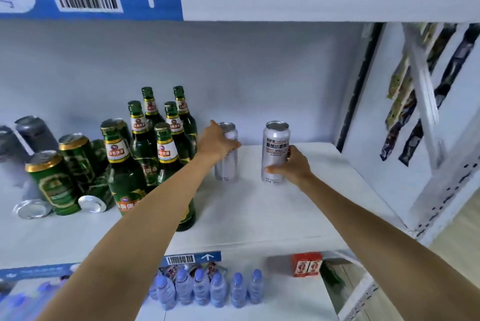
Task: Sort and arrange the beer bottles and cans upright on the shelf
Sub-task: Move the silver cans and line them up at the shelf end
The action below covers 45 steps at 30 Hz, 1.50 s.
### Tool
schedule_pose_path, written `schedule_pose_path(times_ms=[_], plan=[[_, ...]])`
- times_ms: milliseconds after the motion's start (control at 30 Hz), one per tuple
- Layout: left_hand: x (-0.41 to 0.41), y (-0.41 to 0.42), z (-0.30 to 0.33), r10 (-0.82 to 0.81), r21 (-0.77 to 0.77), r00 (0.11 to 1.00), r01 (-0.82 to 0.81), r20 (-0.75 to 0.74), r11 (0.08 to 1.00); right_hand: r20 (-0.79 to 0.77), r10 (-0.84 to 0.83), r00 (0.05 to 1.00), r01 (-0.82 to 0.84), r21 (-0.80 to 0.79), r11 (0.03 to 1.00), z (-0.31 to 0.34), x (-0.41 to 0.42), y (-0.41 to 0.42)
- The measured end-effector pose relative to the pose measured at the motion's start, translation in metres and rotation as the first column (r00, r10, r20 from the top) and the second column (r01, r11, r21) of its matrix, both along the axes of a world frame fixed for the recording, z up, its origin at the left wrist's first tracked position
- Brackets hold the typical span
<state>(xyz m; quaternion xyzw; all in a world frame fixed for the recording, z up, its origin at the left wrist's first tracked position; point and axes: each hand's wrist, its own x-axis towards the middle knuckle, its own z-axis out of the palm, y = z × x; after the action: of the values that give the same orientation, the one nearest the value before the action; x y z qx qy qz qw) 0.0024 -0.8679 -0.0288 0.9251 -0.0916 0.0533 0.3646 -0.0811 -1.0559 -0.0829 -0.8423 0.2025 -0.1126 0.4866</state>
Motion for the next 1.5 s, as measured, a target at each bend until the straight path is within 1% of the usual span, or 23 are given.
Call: schedule_pose_path(times_ms=[167, 267, 367, 533, 633, 733, 867, 967, 1167, 1300, 1400, 1467, 1500], plan=[[0.045, -0.009, -0.014, 0.125, -0.035, 0.992, -0.125, -0.004, 0.992, 0.003, 0.05, 0.999, -0.05, 0.021, 0.999, -0.011, 0.061, -0.009], [0.059, -0.013, -0.024, 0.145, -0.01, 0.989, -0.145, 0.007, 0.989, -0.004, 0.091, 0.996, -0.091, 0.024, 0.996, -0.017, 0.087, -0.008], [0.074, -0.016, -0.031, 0.178, -0.039, 0.984, -0.177, 0.018, 0.984, 0.019, 0.119, 0.993, -0.119, 0.017, 0.993, -0.023, 0.109, -0.006], [0.089, -0.018, -0.034, 0.206, -0.065, 0.979, -0.206, -0.005, 0.976, 0.019, 0.146, 0.989, -0.146, 0.003, 0.989, -0.032, 0.13, 0.0], [0.091, -0.02, -0.035, 0.197, -0.071, 0.98, -0.195, 0.021, 0.978, 0.017, 0.158, 0.987, -0.157, -0.039, 0.987, -0.036, 0.136, 0.003], [0.094, -0.021, -0.036, 0.201, -0.102, 0.98, -0.2, 0.0, 0.974, 0.023, 0.153, 0.988, -0.152, -0.031, 0.988, -0.039, 0.139, 0.007], [0.099, -0.021, -0.035, 0.211, -0.133, 0.977, -0.213, -0.032, 0.968, 0.02, 0.207, 0.978, -0.205, -0.061, 0.977, -0.039, 0.145, 0.005], [0.101, -0.022, -0.034, 0.213, -0.113, 0.976, -0.216, -0.039, 0.97, 0.007, 0.208, 0.978, -0.207, -0.06, 0.977, -0.037, 0.148, 0.005], [0.103, -0.022, -0.032, 0.194, -0.099, 0.979, -0.199, -0.059, 0.975, -0.022, 0.226, 0.974, -0.227, -0.109, 0.968, -0.037, 0.149, 0.006], [0.103, -0.02, -0.028, 0.172, -0.063, 0.976, -0.181, -0.137, 0.981, -0.063, 0.243, 0.968, -0.248, -0.085, 0.965, -0.035, 0.147, 0.007], [0.102, -0.018, -0.018, 0.106, -0.032, 0.97, -0.115, -0.218, 0.993, -0.103, 0.256, 0.961, -0.263, -0.06, 0.963, -0.029, 0.142, 0.004], [0.101, -0.018, -0.006, 0.085, 0.019, 0.973, -0.083, -0.212, 0.996, -0.137, 0.269, 0.953, -0.282, -0.084, 0.956, -0.024, 0.135, 0.0], [0.1, -0.019, 0.002, 0.081, 0.059, 0.978, -0.07, -0.192, 0.996, -0.159, 0.277, 0.947, -0.299, -0.133, 0.945, -0.022, 0.13, -0.002]])
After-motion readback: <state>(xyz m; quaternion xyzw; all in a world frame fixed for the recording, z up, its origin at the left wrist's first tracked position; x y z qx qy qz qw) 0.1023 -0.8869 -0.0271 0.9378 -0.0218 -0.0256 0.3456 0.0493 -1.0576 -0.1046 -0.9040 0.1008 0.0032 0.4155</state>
